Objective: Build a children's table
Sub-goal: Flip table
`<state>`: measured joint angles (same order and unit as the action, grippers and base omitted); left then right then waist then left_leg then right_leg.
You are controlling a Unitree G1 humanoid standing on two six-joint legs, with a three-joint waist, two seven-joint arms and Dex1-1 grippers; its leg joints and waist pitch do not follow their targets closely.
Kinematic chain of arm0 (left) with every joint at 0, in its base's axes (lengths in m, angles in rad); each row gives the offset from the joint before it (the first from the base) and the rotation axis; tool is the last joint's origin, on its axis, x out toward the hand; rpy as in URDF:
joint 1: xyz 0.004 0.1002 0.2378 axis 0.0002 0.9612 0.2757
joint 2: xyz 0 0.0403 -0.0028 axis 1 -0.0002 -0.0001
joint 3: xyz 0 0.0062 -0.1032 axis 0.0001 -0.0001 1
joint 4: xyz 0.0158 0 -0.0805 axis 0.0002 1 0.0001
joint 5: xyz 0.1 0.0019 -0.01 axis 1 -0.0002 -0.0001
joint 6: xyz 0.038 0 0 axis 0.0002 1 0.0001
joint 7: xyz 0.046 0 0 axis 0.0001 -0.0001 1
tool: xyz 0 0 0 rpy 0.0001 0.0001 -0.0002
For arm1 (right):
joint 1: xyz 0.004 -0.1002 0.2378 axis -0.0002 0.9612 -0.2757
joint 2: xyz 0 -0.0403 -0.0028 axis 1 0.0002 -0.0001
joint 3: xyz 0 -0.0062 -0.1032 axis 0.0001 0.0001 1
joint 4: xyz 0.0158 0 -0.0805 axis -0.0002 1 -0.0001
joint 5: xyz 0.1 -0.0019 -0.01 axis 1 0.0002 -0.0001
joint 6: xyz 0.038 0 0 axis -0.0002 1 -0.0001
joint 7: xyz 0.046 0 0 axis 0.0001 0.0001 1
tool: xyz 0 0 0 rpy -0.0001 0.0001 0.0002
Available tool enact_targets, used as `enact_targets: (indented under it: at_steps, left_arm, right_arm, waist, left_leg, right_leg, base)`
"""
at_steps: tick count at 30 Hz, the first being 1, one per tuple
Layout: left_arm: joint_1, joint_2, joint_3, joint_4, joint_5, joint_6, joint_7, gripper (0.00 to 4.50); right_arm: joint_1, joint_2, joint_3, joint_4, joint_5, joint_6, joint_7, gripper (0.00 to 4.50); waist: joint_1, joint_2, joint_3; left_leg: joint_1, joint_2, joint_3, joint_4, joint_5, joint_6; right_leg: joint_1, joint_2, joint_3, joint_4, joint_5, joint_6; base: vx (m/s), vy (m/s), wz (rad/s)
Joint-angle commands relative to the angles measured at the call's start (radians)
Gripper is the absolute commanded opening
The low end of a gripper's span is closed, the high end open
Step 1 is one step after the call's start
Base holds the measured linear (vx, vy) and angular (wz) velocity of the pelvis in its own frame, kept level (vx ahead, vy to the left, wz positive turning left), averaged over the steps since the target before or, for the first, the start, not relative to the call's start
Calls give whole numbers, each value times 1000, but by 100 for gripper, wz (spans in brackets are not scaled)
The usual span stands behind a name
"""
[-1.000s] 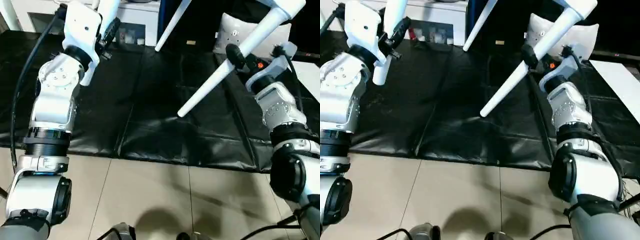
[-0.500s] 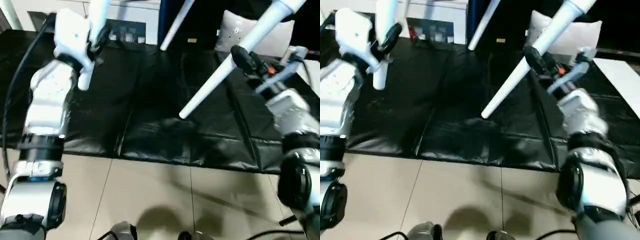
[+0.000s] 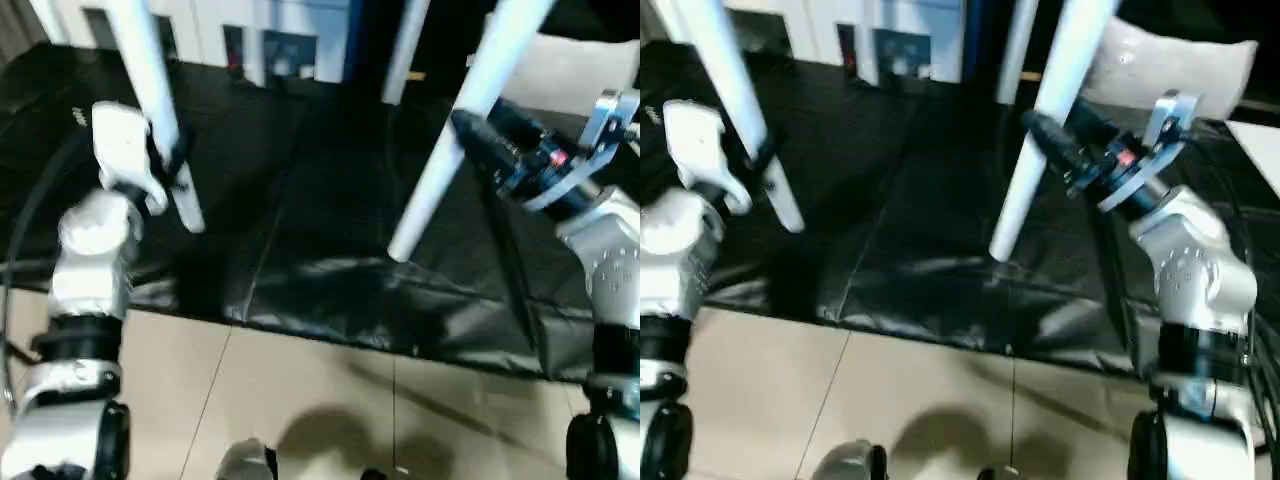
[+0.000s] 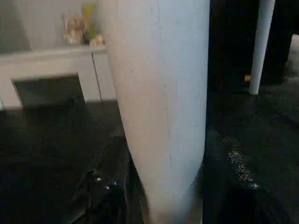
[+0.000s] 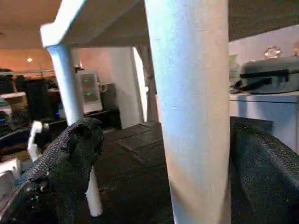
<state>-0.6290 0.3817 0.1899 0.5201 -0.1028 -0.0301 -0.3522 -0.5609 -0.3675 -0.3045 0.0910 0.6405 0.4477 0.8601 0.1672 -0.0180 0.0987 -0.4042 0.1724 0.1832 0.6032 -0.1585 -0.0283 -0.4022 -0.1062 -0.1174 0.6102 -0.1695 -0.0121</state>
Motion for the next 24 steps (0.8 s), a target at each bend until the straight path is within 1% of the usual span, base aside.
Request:
enact_targets:
  at_steps: [1,2,3,4,5,6,7,8,9,10,11,12,15,16,17,18,19,20,21,22,23,24]
  left_arm:
    - [-19,-16,-150,-43,88,-30,-79,161]
    - [-22,-14,-150,-38,87,-31,-80,161]
    - [-22,-13,-149,-34,87,-33,-80,161]
    - [-22,-11,-147,-31,88,-36,-81,161]
    - [-21,-10,-146,-27,89,-39,-81,161]
    - [-20,-9,-145,-25,90,-41,-81,161]
    - [-20,-8,-145,-24,90,-42,-81,161]
    - [-15,-3,-145,-17,96,-46,-76,161]
    - [-11,0,-146,-16,99,-46,-75,161]
    - [-11,0,-146,-16,99,-46,-75,161]
    - [-8,2,-148,-16,101,-45,-74,161]
    - [0,7,-150,-19,104,-35,-71,161]
    - [11,16,-156,-24,114,-26,-67,161]
    - [21,24,-163,-31,127,-21,-62,161]
    - [22,25,-163,-33,127,-20,-61,161]
    - [28,28,-162,-37,126,-12,-60,161]
    - [42,35,-149,-50,108,16,-68,161]
    - [48,39,-143,-56,98,28,-74,161]
    - [49,40,-142,-57,96,29,-74,196]
    - [70,51,-127,-84,74,61,-84,217]
    - [85,60,-127,-106,70,74,-93,231]
    - [102,68,-128,-129,66,85,-103,231]
  right_arm:
    - [19,26,133,-137,57,63,35,450]
    - [45,28,140,-182,67,86,28,450]
    - [54,28,144,-196,69,92,25,450]
    - [68,30,148,-221,73,102,14,450]
    - [79,31,151,-239,76,109,5,450]
    - [86,32,153,-253,79,115,-2,450]
    - [90,32,154,-260,80,118,-6,450]
    - [107,35,156,-296,88,140,-22,450]
    - [112,36,158,-308,90,147,-28,450]
    - [112,36,158,-308,90,147,-28,450]
    - [116,37,158,-321,93,157,-36,450]
    - [123,37,162,-342,95,172,-50,450]
    - [128,35,168,-349,87,174,-54,450]
    - [128,32,172,-333,65,168,-57,450]
    - [127,31,173,-327,59,167,-58,450]
    - [123,28,178,-308,34,162,-65,450]
    - [112,21,192,-268,-26,145,-86,450]
    - [110,19,197,-257,-44,140,-94,450]
    - [109,19,197,-255,-47,139,-95,450]
    - [115,15,211,-245,-79,124,-107,450]
    - [119,16,213,-238,-88,117,-112,450]
    - [123,17,214,-228,-96,107,-116,450]
  waist:
    - [-14,14,-98]
    - [-13,10,-99]
    - [-11,11,-98]
    - [-13,11,-98]
    - [-15,11,-96]
    - [-17,11,-93]
    - [-19,12,-91]
    - [-24,7,-88]
    - [-26,6,-86]
    - [-26,8,-85]
    - [-30,10,-84]
    - [-33,8,-83]
    - [-38,8,-84]
    - [-38,8,-84]
    - [-39,8,-84]
    - [-38,6,-86]
    - [-38,7,-87]
    - [-40,5,-85]
    - [-39,6,-86]
    - [-39,9,-85]
    - [-40,6,-85]
    - [-42,6,-85]
  left_leg:
    - [44,68,-25,-75,-190,3]
    - [40,67,-25,-74,-162,19]
    - [39,67,-25,-74,-154,27]
    - [37,66,-25,-74,-158,28]
    - [37,66,-25,-76,-172,23]
    - [38,68,-27,-80,-200,9]
    - [40,68,-27,-82,-217,1]
    - [39,69,-28,-86,-252,-14]
    - [42,69,-29,-89,-281,-28]
    - [42,70,-31,-90,-294,-35]
    - [44,70,-33,-92,-320,-49]
    - [45,71,-34,-94,-335,-58]
    - [44,70,-36,-95,-350,-72]
    - [45,70,-36,-95,-351,-73]
    - [44,70,-36,-95,-349,-75]
    - [45,71,-35,-95,-339,-75]
    - [45,71,-35,-94,-331,-76]
    - [42,71,-34,-95,-319,-78]
    - [46,70,-32,-95,-319,-79]
    - [47,70,-32,-95,-327,-81]
    - [42,72,-35,-98,-331,-90]
    - [44,71,-36,-99,-341,-88]
  right_leg:
    - [35,-63,66,-49,-36,-202]
    - [40,-65,66,-44,-2,-208]
    - [42,-67,66,-44,-2,-210]
    - [43,-67,65,-44,-12,-211]
    - [44,-68,65,-48,-43,-207]
    - [44,-69,64,-54,-90,-197]
    - [43,-69,65,-57,-115,-192]
    - [43,-70,65,-63,-163,-180]
    - [40,-71,66,-69,-211,-166]
    - [40,-72,66,-70,-230,-158]
    - [38,-73,66,-74,-259,-147]
    - [37,-73,66,-78,-279,-136]
    - [35,-73,67,-78,-273,-126]
    - [35,-73,67,-77,-270,-127]
    - [35,-73,67,-76,-262,-129]
    - [35,-73,68,-74,-248,-132]
    - [35,-72,68,-73,-238,-134]
    - [35,-71,68,-69,-224,-140]
    - [33,-71,68,-71,-224,-142]
    - [31,-70,69,-71,-221,-145]
    - [36,-70,68,-65,-208,-144]
    - [34,-69,68,-70,-218,-135]
  base:
    - [62,-13,2]
    - [53,-9,2]
    - [0,0,0]
    - [0,0,0]
    - [0,0,0]
    - [0,0,0]
    - [0,0,0]
    - [0,0,0]
    - [0,0,0]
    - [0,0,0]
    - [0,0,0]
    - [0,0,0]
    - [0,0,0]
    - [0,0,0]
    - [0,0,0]
    - [0,0,0]
    - [0,0,0]
    - [0,0,0]
    - [0,0,0]
    - [0,0,0]
    - [0,0,0]
    - [0,0,0]
